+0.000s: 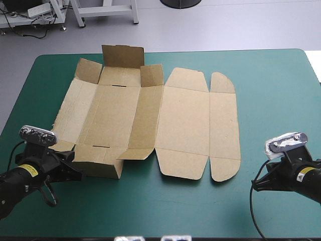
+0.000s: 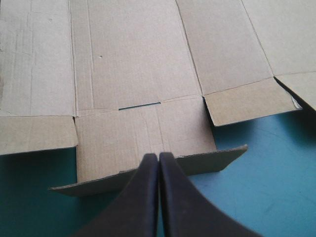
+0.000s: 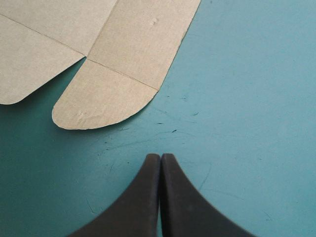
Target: Fold the box
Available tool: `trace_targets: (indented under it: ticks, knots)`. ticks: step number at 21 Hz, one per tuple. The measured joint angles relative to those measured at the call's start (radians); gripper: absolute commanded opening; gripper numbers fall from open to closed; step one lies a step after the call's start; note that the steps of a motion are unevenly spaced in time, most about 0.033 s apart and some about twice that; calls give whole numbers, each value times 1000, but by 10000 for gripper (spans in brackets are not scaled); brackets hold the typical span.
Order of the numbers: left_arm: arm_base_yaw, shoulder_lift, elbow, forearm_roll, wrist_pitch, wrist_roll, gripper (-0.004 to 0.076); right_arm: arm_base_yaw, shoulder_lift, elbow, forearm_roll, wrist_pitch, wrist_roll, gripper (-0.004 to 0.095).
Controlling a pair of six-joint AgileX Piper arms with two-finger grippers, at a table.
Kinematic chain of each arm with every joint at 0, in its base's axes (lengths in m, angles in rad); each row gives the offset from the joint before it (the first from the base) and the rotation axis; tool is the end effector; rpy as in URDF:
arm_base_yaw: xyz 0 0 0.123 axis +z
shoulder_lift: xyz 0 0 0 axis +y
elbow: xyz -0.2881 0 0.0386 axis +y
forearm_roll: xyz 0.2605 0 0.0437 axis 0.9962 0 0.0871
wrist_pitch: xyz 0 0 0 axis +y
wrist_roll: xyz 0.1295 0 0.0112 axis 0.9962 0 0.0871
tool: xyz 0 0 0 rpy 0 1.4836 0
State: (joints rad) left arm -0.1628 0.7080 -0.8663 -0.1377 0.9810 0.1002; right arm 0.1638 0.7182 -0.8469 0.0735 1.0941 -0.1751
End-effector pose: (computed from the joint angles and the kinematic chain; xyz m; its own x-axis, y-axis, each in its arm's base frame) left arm 0.1482 -0.0394 0.3376 -0.6530 0.1307 -0.7460 0.2601 0.9638 -0.0588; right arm 0.1407 0.0319 0.3186 -0.7223 -0.2618 -0.6401 -0.3087 0.9503 -0.0404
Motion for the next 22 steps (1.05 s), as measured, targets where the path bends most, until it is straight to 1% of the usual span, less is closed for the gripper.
trace_targets:
  ticks: [5, 7, 10, 13, 16, 18, 20, 22]
  knots:
    - [0, 0, 0, -25, 0, 1, -5, 0, 0, 0, 0, 0, 0, -24]
    - [0, 4, 0, -81, 10, 56, -5, 0, 0, 0, 1, 0, 0, -24]
    - [0, 29, 0, -117, 15, 88, -5, 0, 0, 0, 5, 0, 0, -24]
    - [0, 92, 0, -152, 15, 104, -5, 0, 0, 0, 8, -1, 0, -24]
    - [0, 143, 0, -244, 18, 166, -5, 0, 0, 0, 8, -1, 0, -24]
    - [0, 152, 0, -265, 13, 209, -5, 0, 0, 0, 8, -1, 0, -24]
    - [0, 159, -9, -244, 1, 233, 4, 0, 0, 0, 8, -1, -1, -24]
    - [0, 184, -43, -157, -5, 234, 19, 0, 0, 0, 8, -1, -6, -24]
